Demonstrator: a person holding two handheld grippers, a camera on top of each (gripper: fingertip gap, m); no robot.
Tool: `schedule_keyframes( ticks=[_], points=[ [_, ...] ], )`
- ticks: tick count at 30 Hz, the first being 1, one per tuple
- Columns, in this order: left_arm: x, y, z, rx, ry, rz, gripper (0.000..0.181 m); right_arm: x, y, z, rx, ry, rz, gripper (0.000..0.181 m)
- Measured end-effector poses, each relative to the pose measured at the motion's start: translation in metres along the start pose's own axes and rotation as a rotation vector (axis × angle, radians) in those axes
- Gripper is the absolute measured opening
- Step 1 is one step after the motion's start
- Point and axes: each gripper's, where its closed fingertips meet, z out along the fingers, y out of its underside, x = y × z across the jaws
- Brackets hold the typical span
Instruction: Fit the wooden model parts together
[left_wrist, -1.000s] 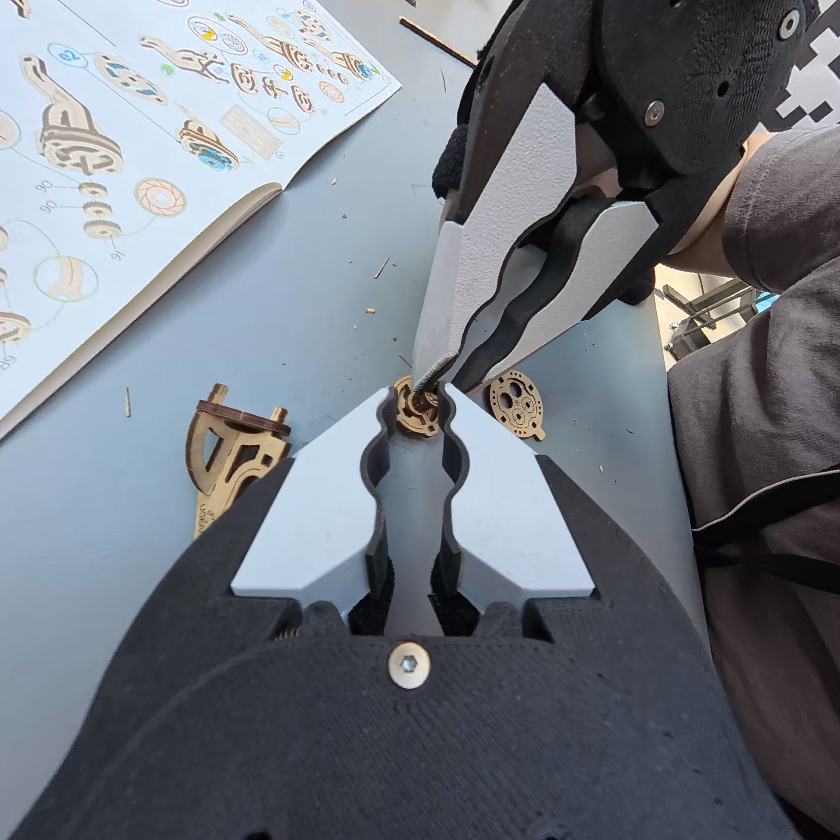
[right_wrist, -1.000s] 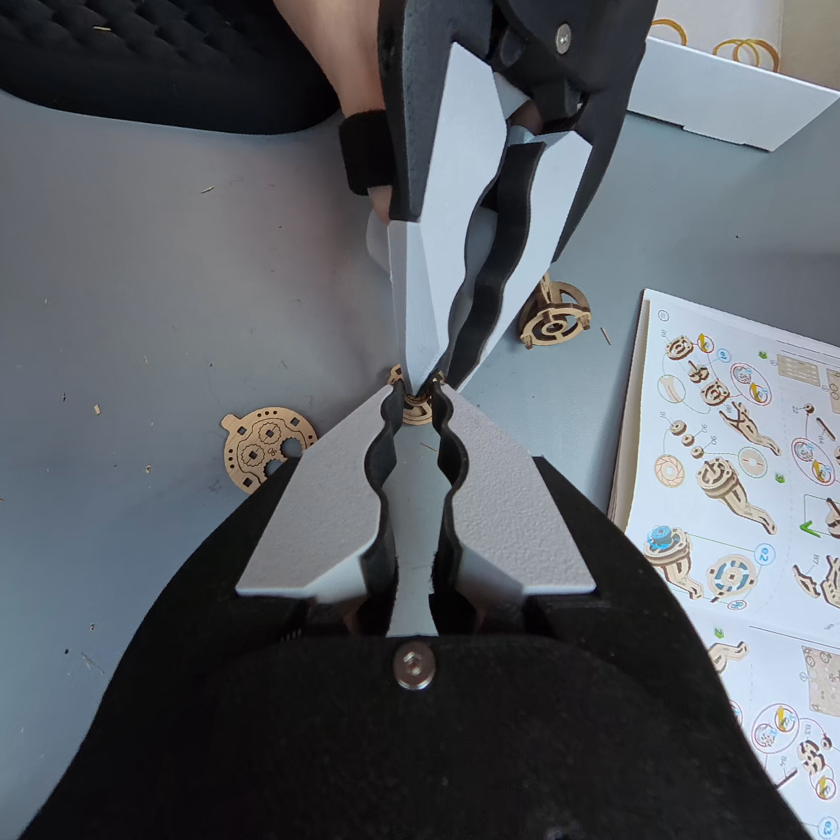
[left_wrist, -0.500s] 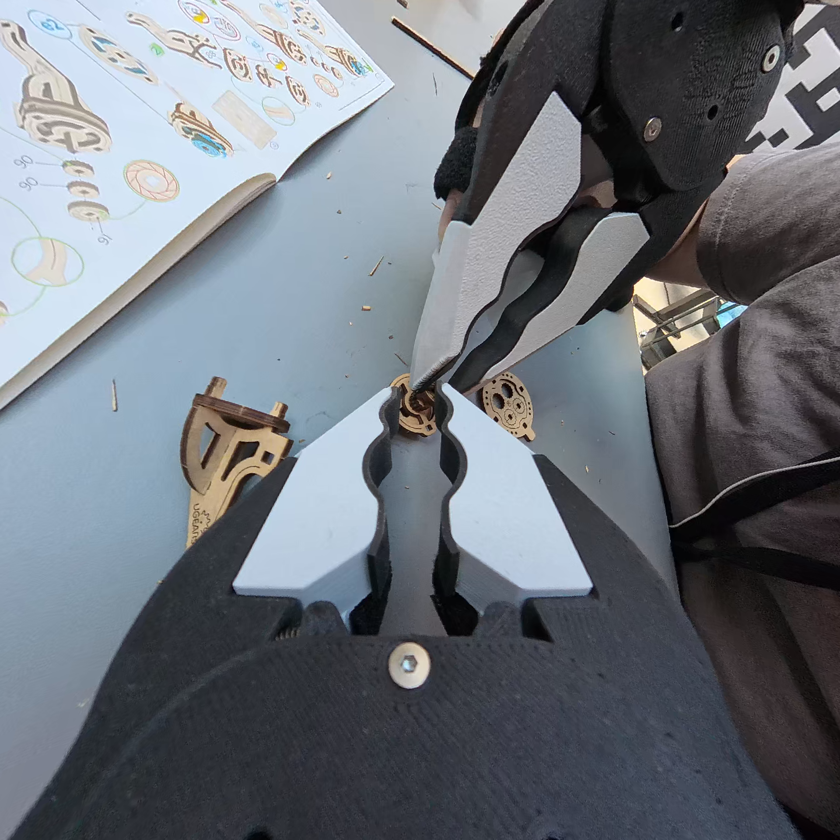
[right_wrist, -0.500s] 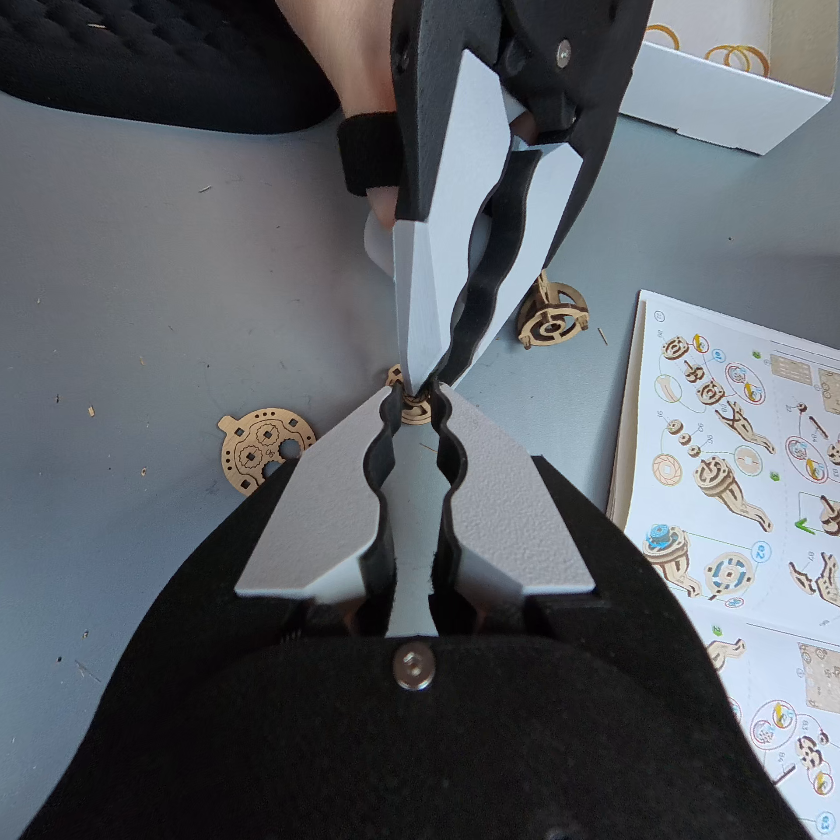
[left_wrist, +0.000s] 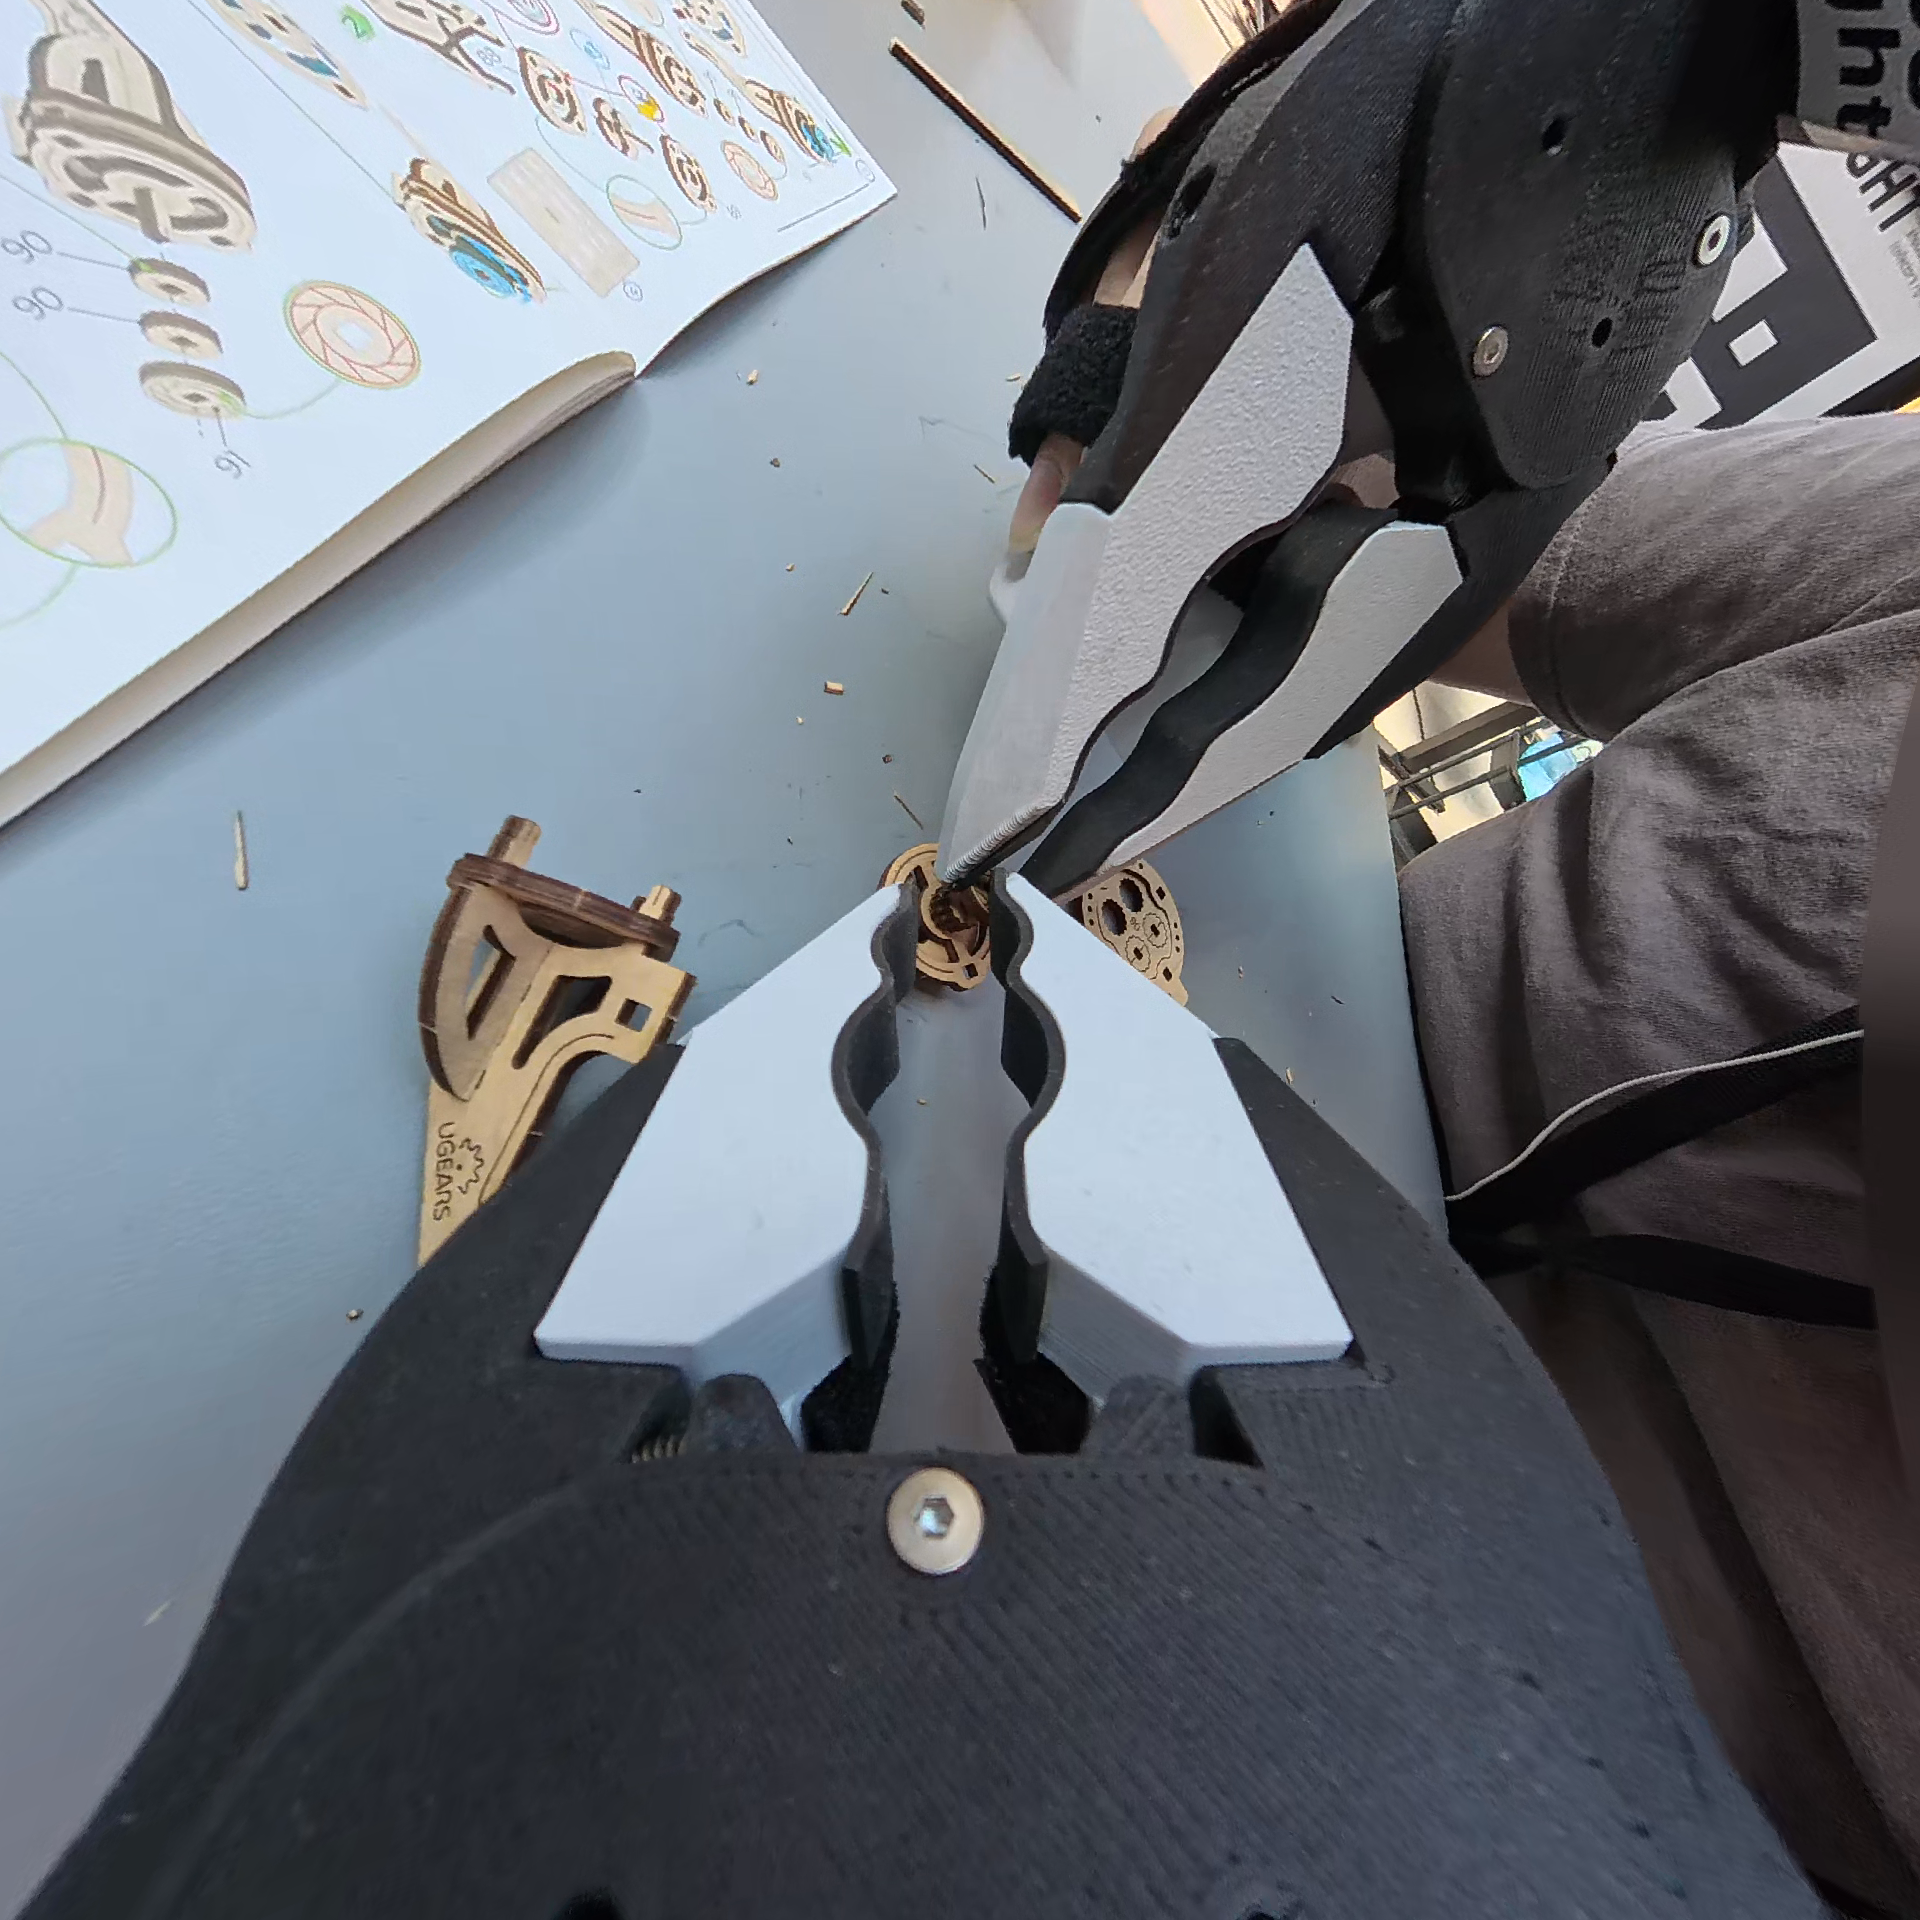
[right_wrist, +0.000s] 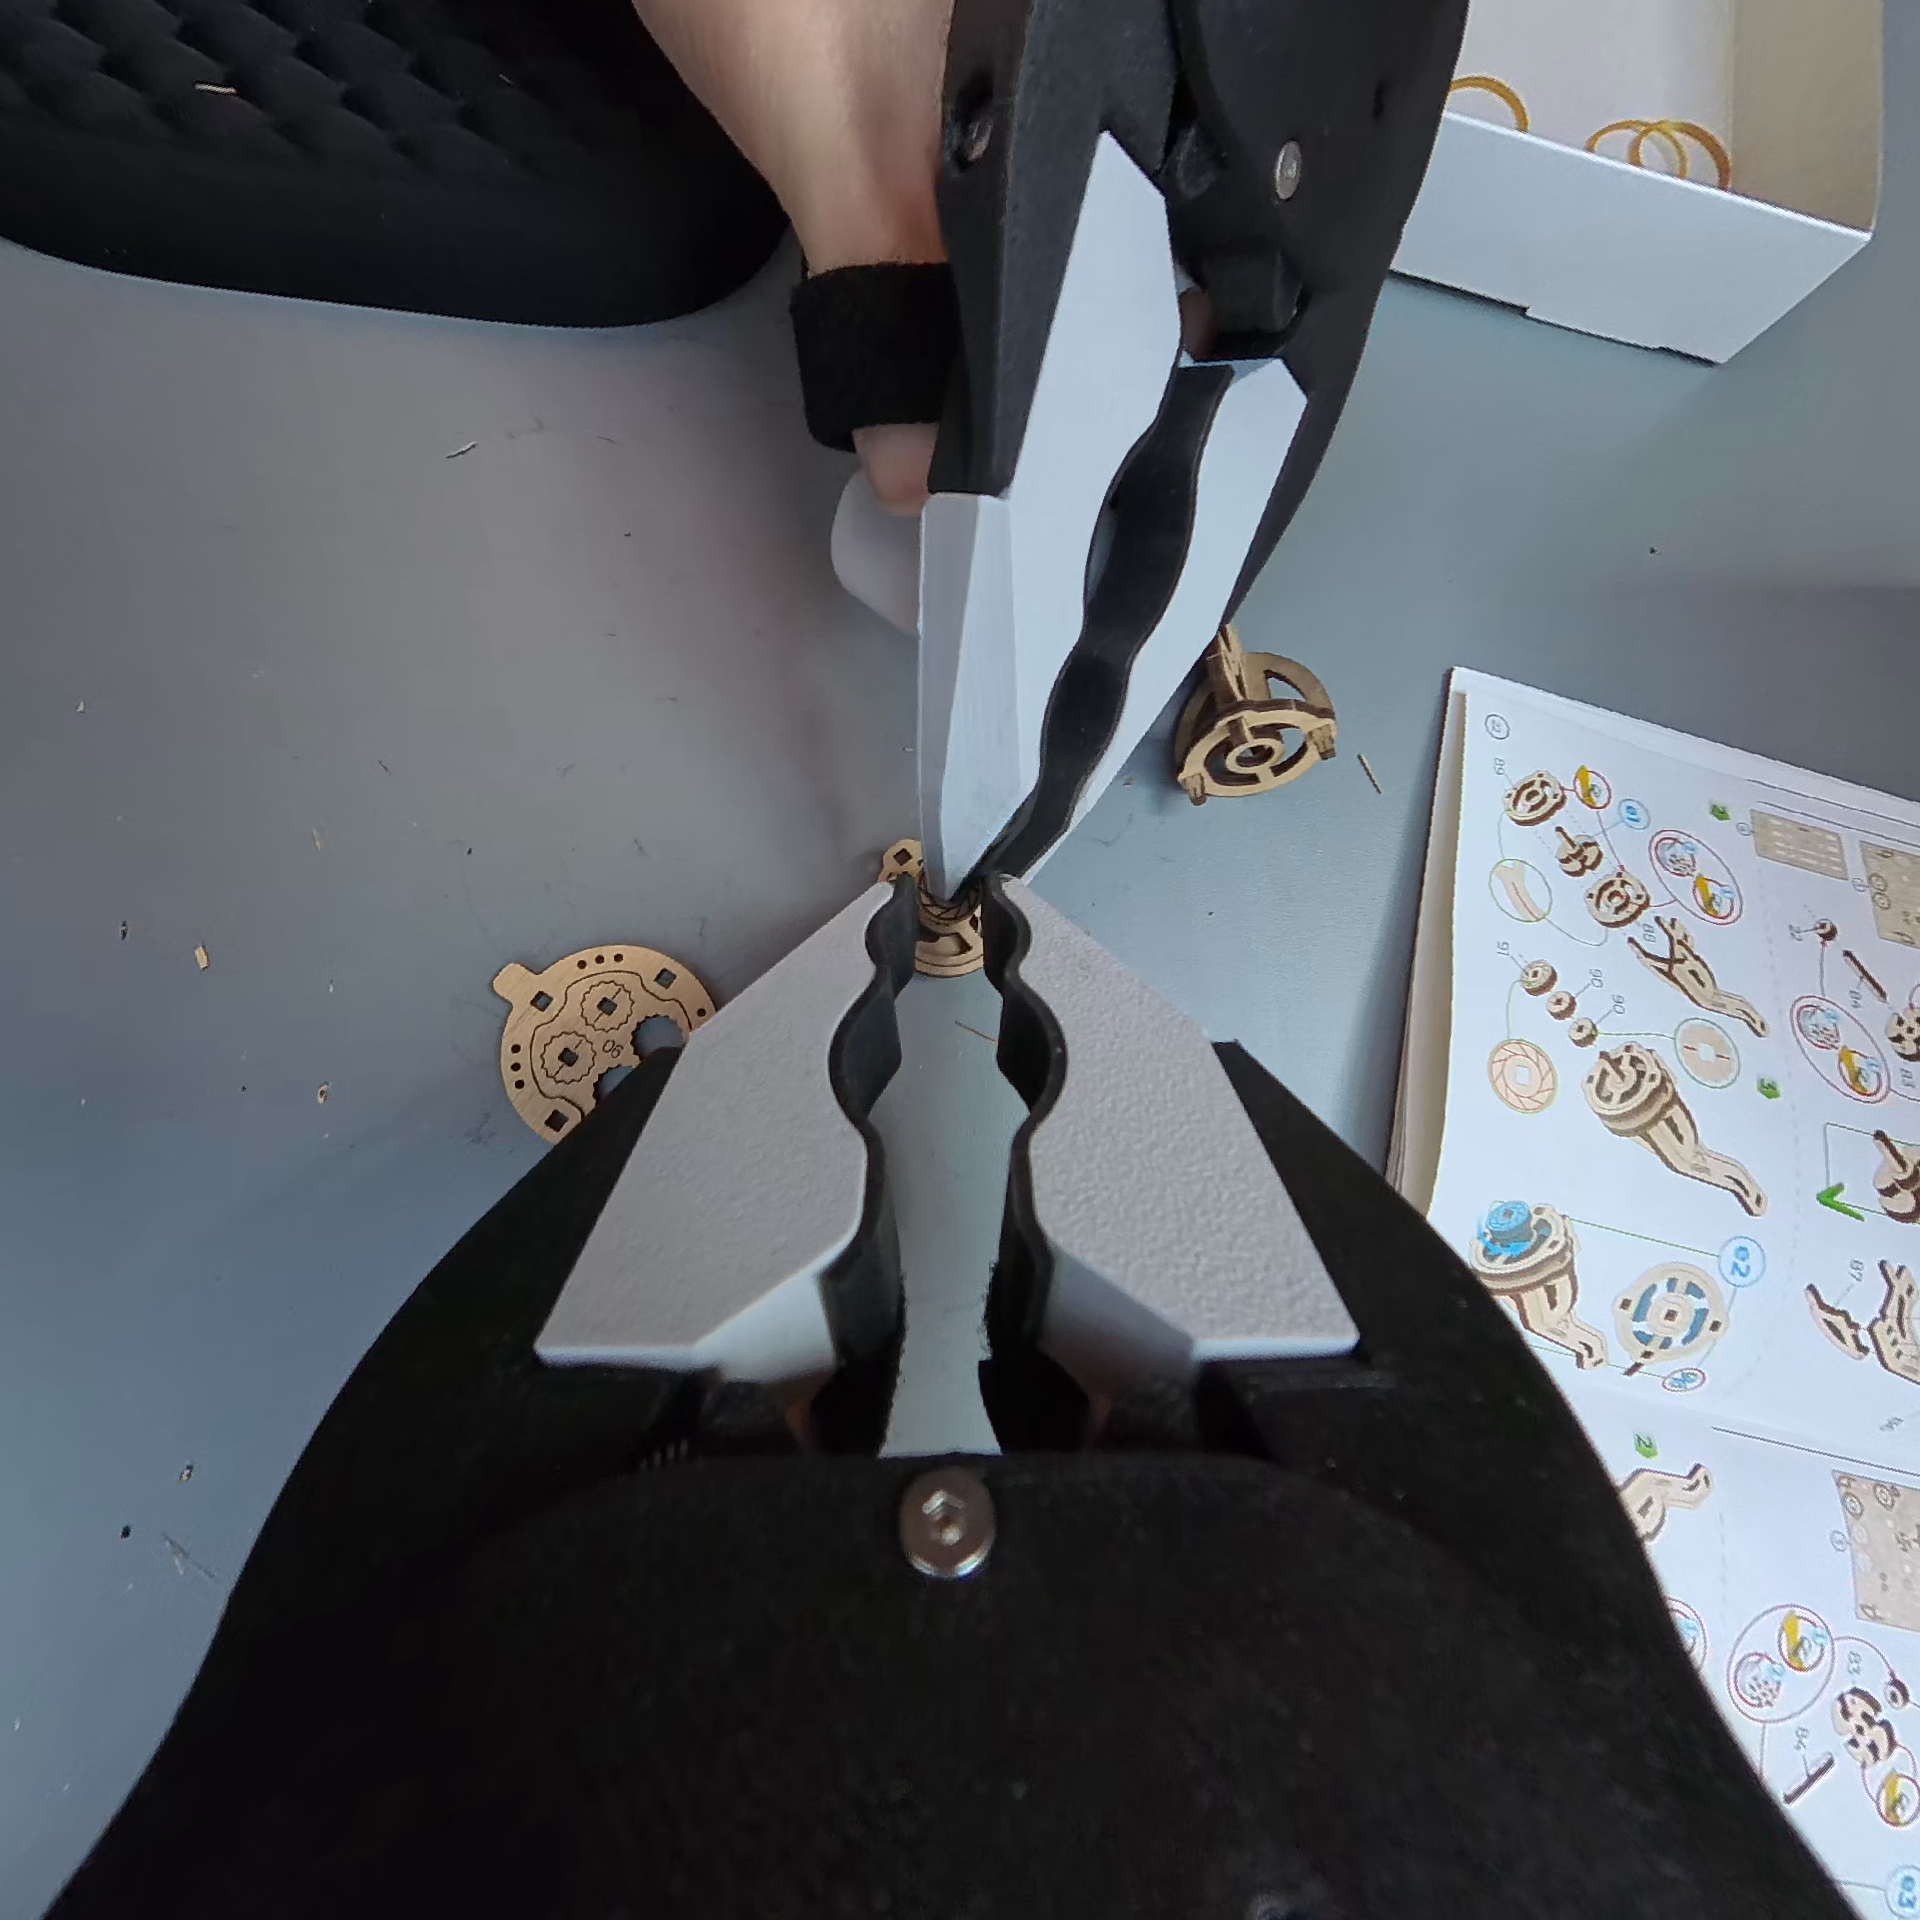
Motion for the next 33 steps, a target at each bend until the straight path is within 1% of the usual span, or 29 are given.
schedule_keyframes(
  ticks=[3,7,9,11,20,25,27,28,29,30,33],
  points=[
    [0.000,0.000,0.000,0.002,-0.001,0.004,0.012,0.000,0.000,0.000,0.003,0.000,0.003,0.012],
    [0.001,-0.001,-0.003,0.006,0.034,-0.032,0.012,0.000,0.000,0.000,0.000,0.006,0.001,0.012],
    [0.000,-0.003,-0.005,0.021,0.021,-0.020,0.009,0.000,0.001,-0.001,0.005,0.003,0.010,0.012],
    [-0.002,-0.004,-0.006,0.022,-0.002,-0.008,0.012,0.000,0.001,-0.001,0.007,0.003,0.012,0.012],
    [-0.002,-0.003,-0.006,0.024,0.018,-0.035,0.015,0.000,0.000,-0.001,0.008,0.009,0.005,0.012],
    [-0.002,-0.003,-0.006,0.025,0.008,-0.035,0.011,0.000,0.000,0.000,0.006,0.015,0.000,0.012],
    [-0.001,-0.003,-0.006,0.026,0.007,-0.026,0.006,0.000,-0.001,0.000,0.007,0.013,0.002,0.012],
    [0.000,-0.002,-0.006,0.019,0.002,-0.021,0.000,0.000,-0.001,0.000,0.008,0.011,0.004,0.012],
    [-0.008,0.007,-0.003,-0.038,-0.056,-0.002,0.000,0.000,0.000,0.000,0.005,0.014,0.006,0.012],
    [-0.008,0.009,-0.002,-0.061,-0.081,0.018,0.000,0.001,-0.001,0.000,0.010,0.022,0.005,0.012],
    [-0.006,0.007,0.000,-0.050,-0.106,0.093,0.000,0.000,-0.001,0.000,0.001,0.019,-0.004,0.012]
  ],
)
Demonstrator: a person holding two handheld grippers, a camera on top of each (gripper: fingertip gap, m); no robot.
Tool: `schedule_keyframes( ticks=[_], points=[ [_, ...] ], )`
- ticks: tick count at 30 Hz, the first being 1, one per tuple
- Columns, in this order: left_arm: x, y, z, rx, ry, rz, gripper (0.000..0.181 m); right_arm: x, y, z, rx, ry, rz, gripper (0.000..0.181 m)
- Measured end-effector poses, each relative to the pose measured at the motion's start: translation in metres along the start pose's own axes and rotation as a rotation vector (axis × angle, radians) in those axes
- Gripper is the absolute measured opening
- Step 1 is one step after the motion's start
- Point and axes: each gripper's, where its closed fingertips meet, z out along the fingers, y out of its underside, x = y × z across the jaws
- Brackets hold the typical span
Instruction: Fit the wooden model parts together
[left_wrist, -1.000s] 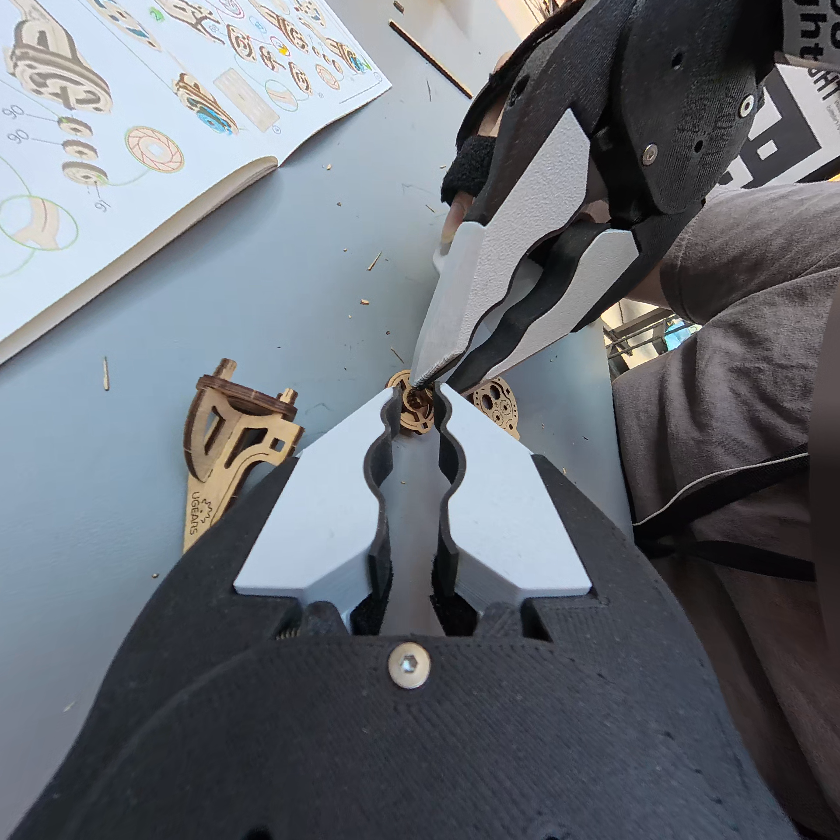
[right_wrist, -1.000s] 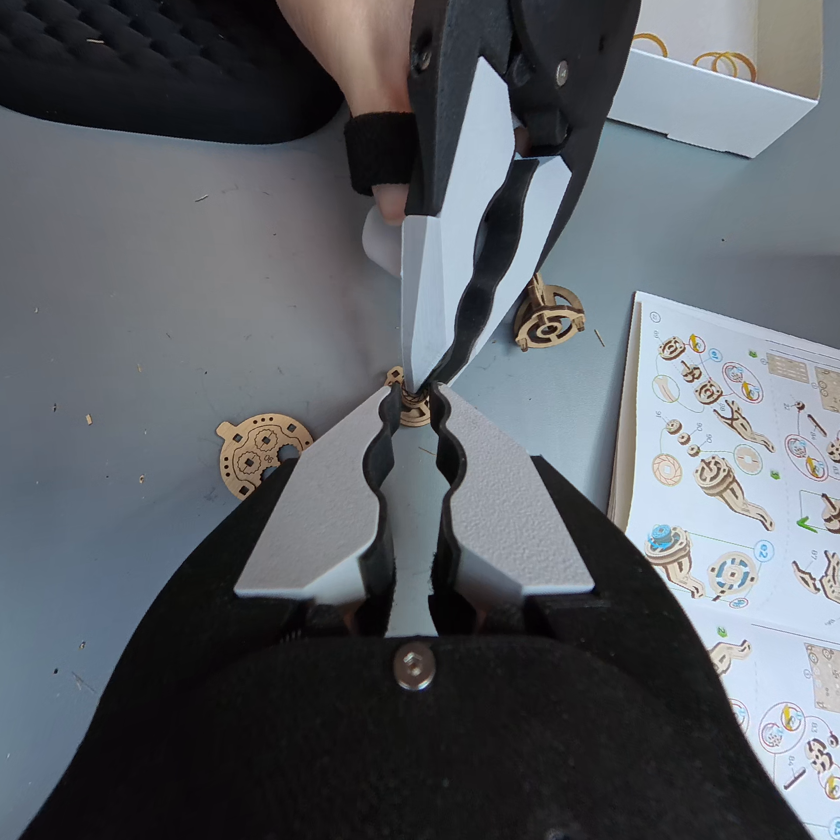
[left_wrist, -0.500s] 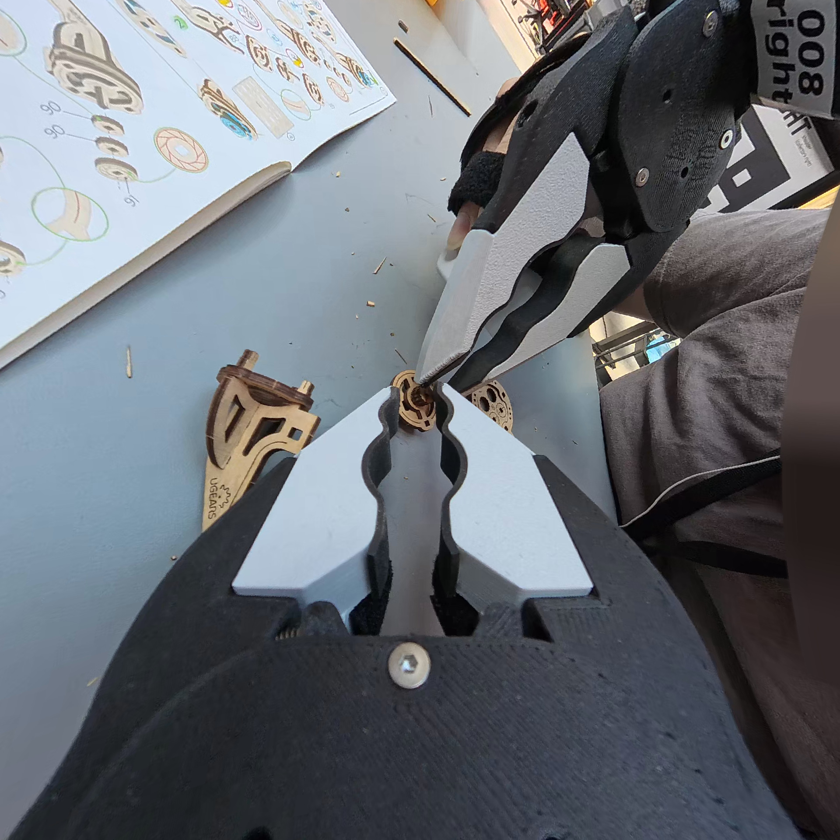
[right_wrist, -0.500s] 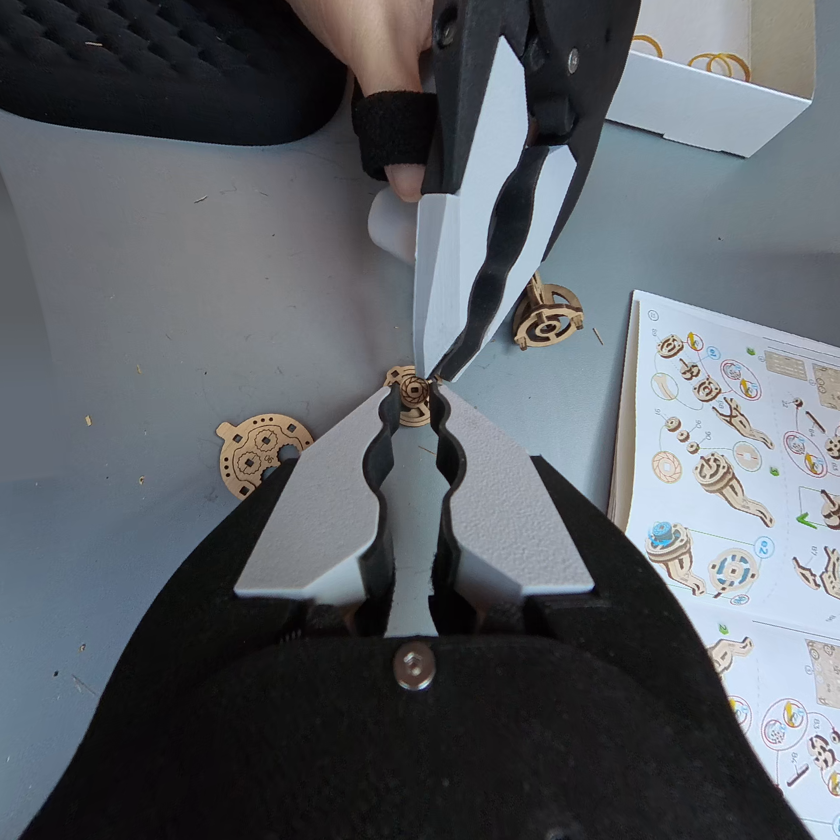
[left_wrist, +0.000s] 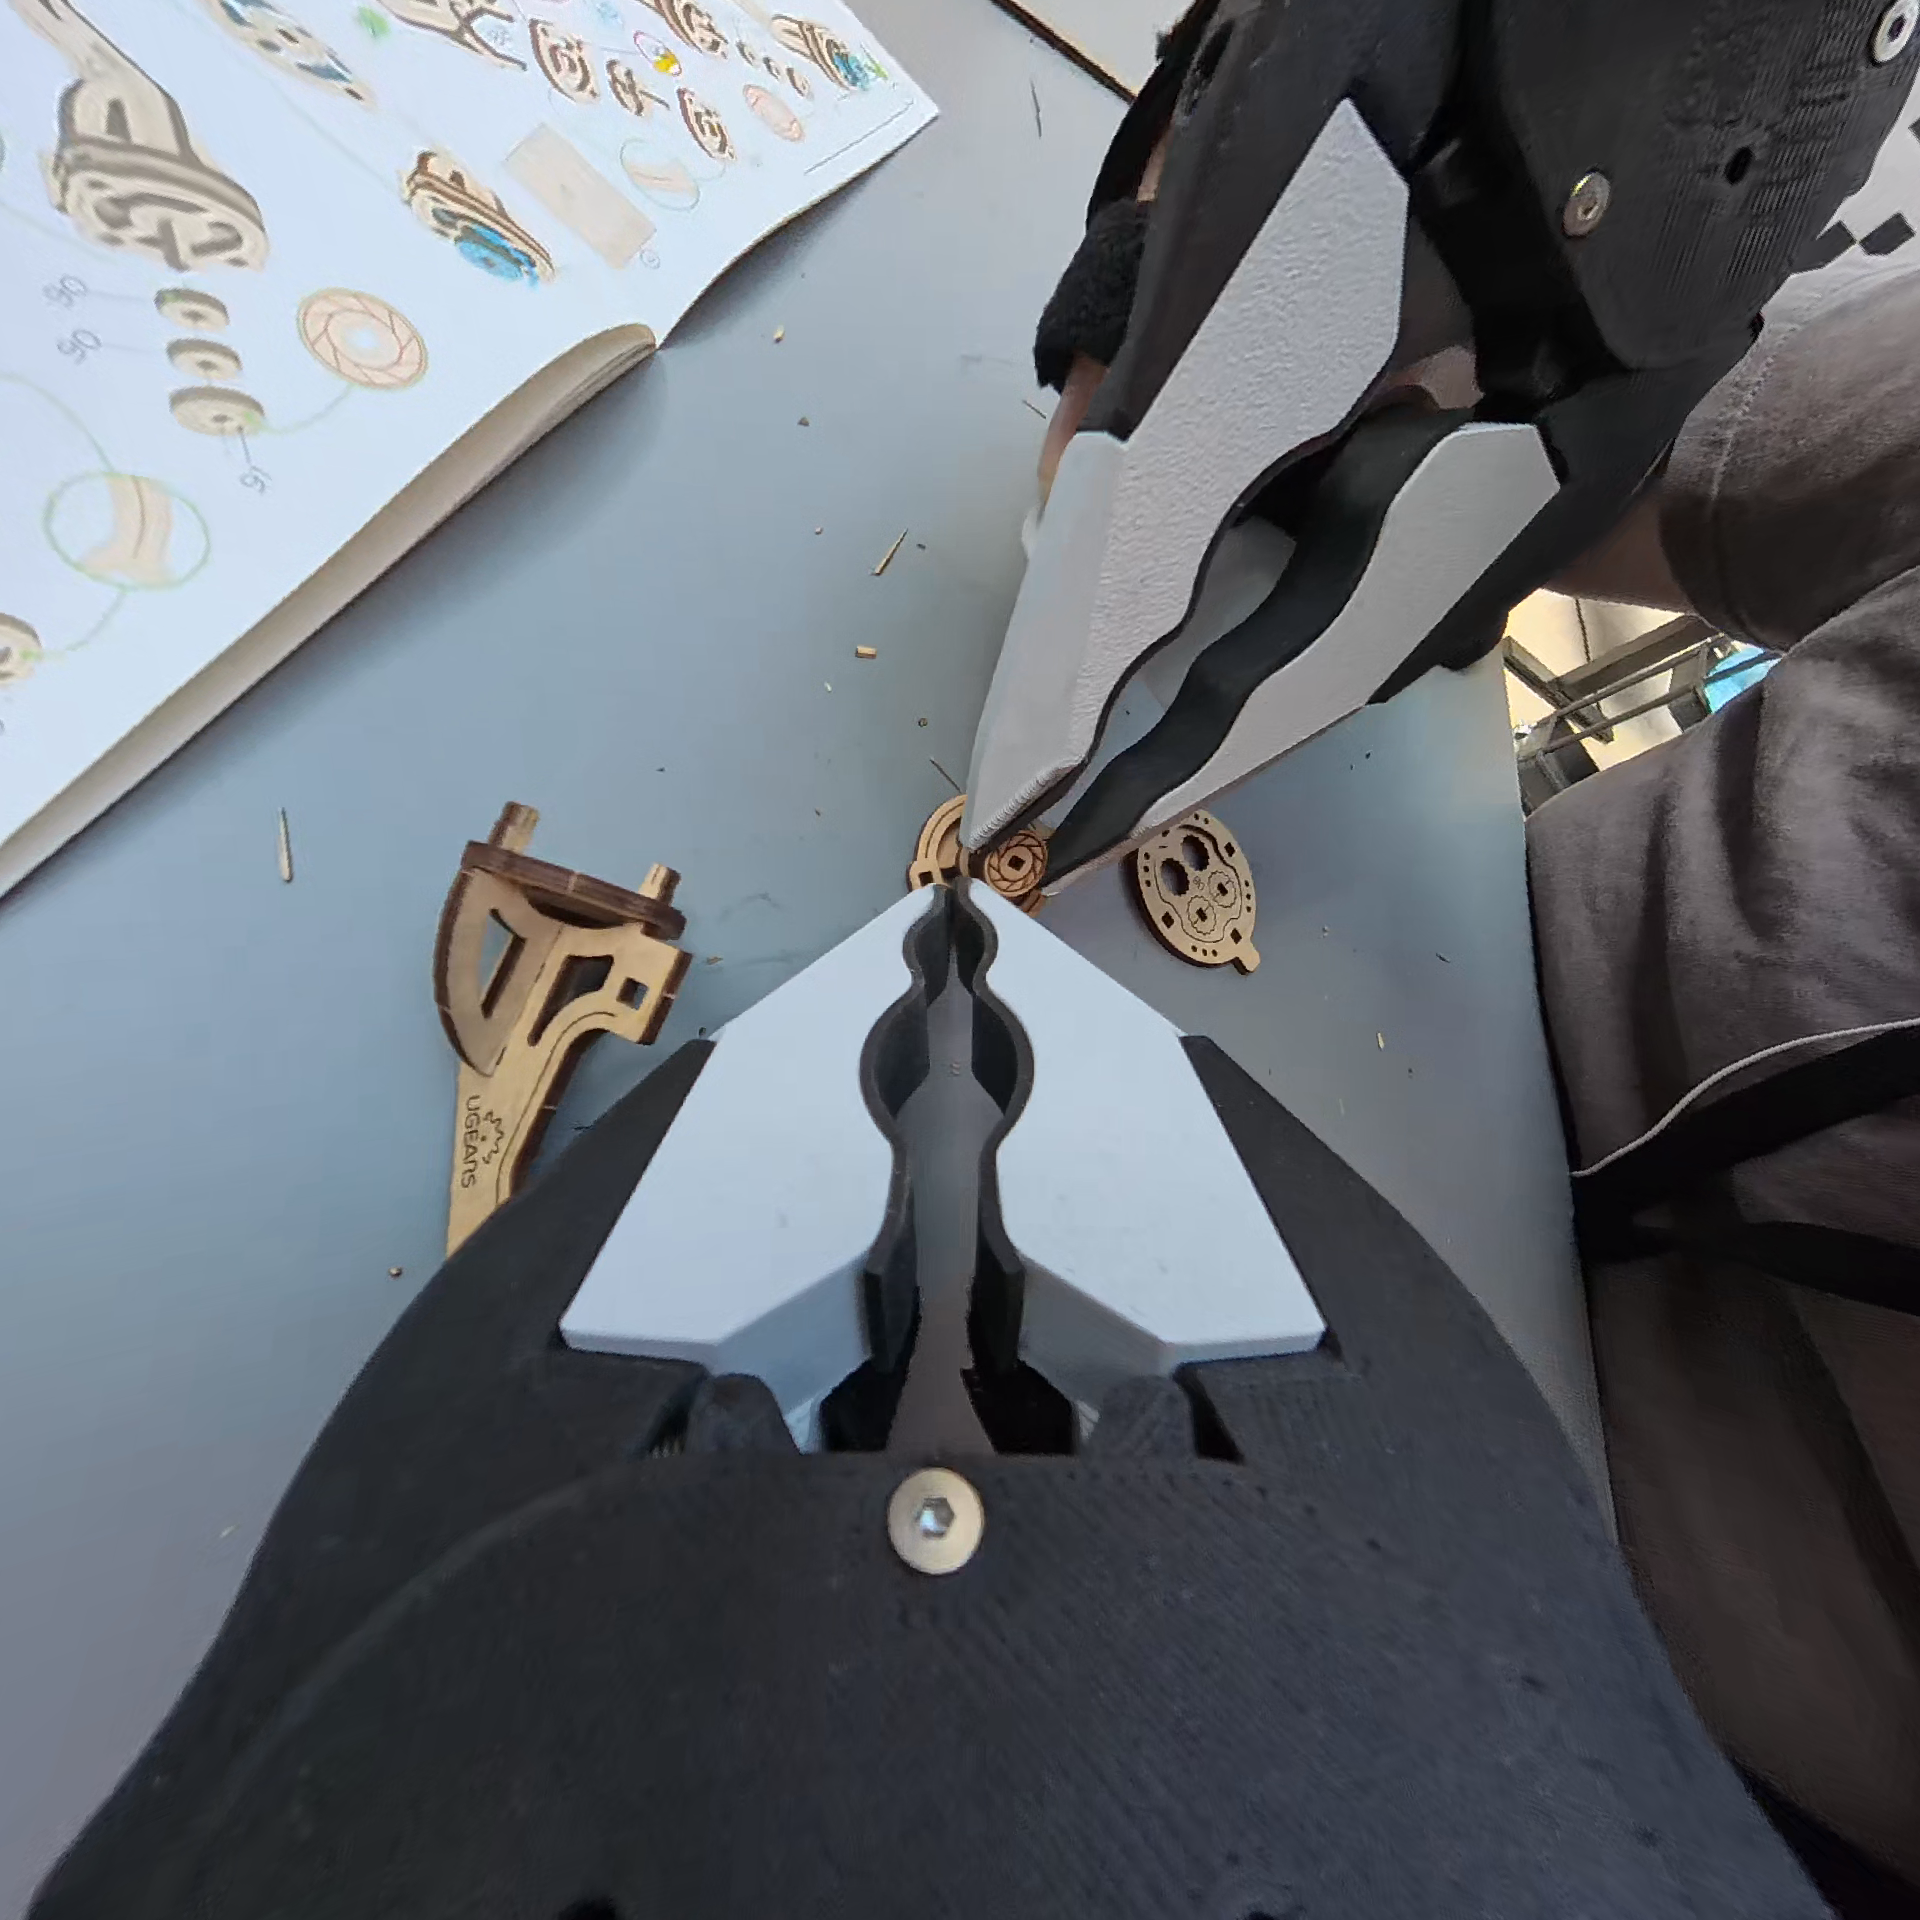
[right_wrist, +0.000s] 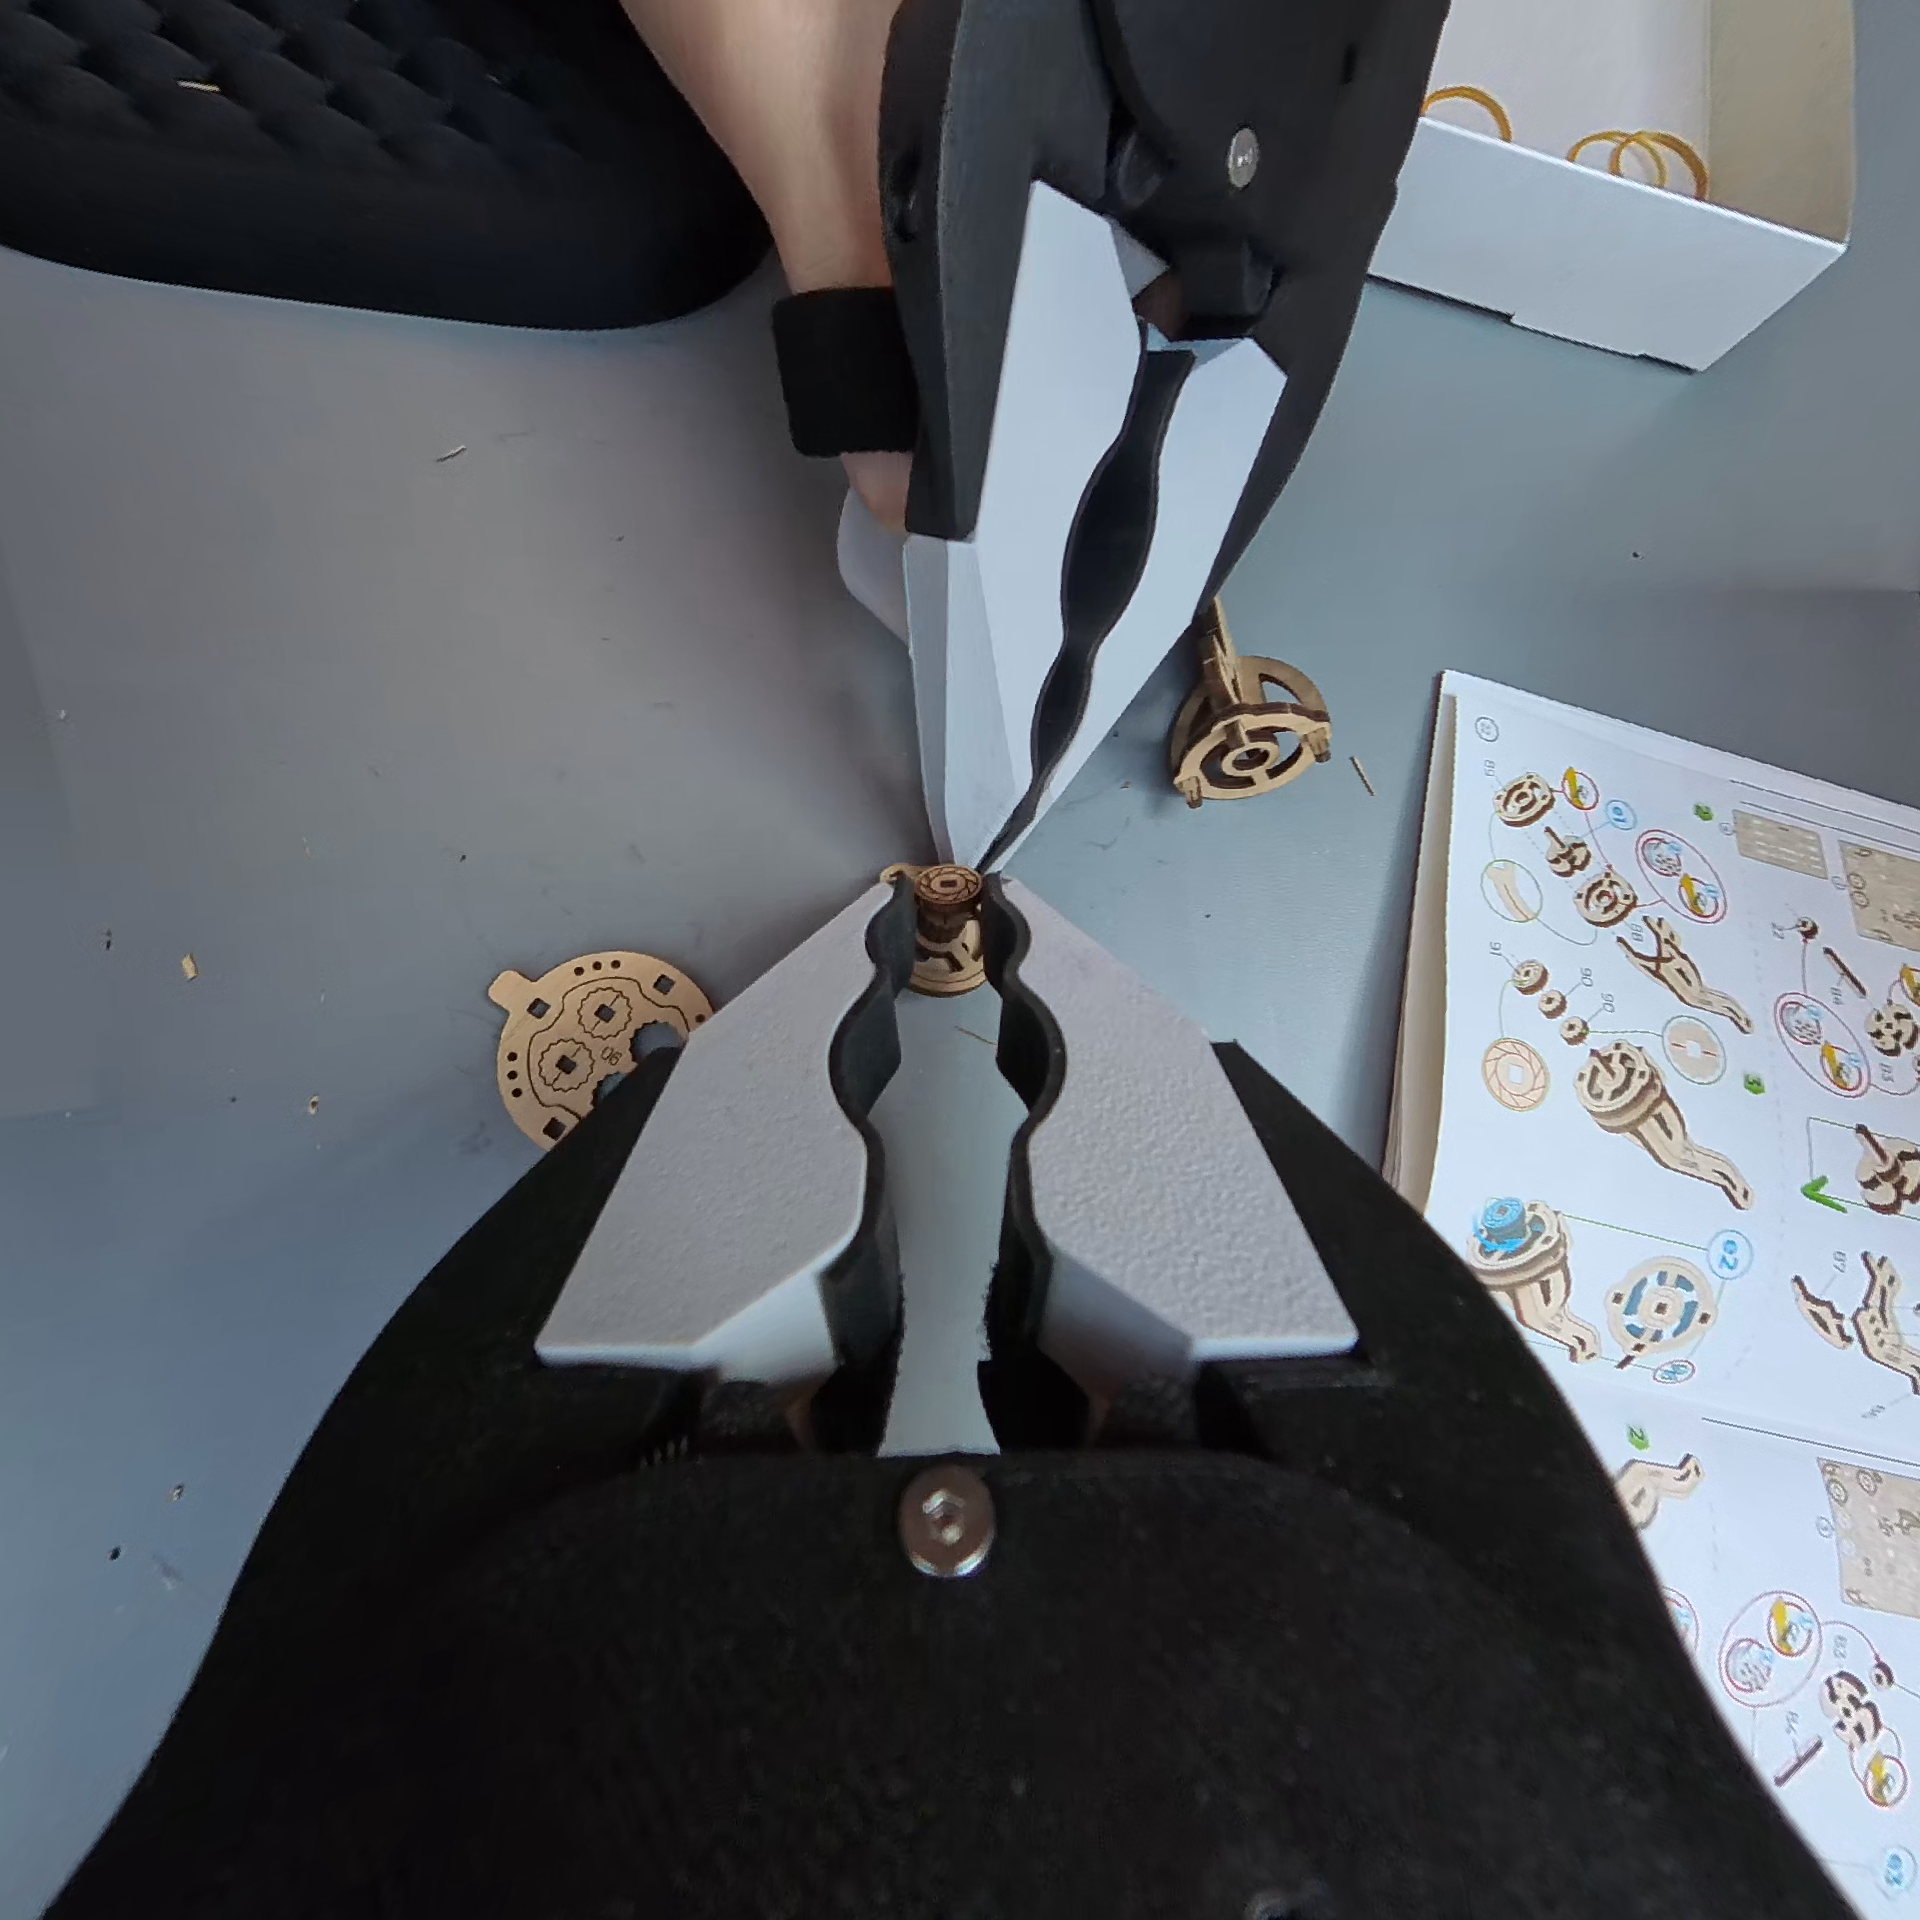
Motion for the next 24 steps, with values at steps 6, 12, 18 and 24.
schedule_keyframes(
  ticks=[6,12,18,24],
  points=[
    [-0.0012,-0.0040,-0.0039,0.029,0.061,-0.087,0.003,0.0021,0.0006,-0.0009,0.021,0.003,0.015,0.012],
    [0.0029,-0.0076,-0.0049,0.058,0.101,-0.101,0.011,0.0025,0.0021,-0.0026,0.065,-0.005,0.039,0.012],
    [0.0031,-0.0073,-0.0033,0.058,0.093,-0.096,0.015,-0.0032,0.0033,-0.0047,0.102,-0.020,0.037,0.012],
    [0.0038,-0.0084,-0.0035,0.071,0.106,-0.118,0.015,-0.0043,0.0050,-0.0076,0.134,-0.002,-0.014,0.012]
  ],
)
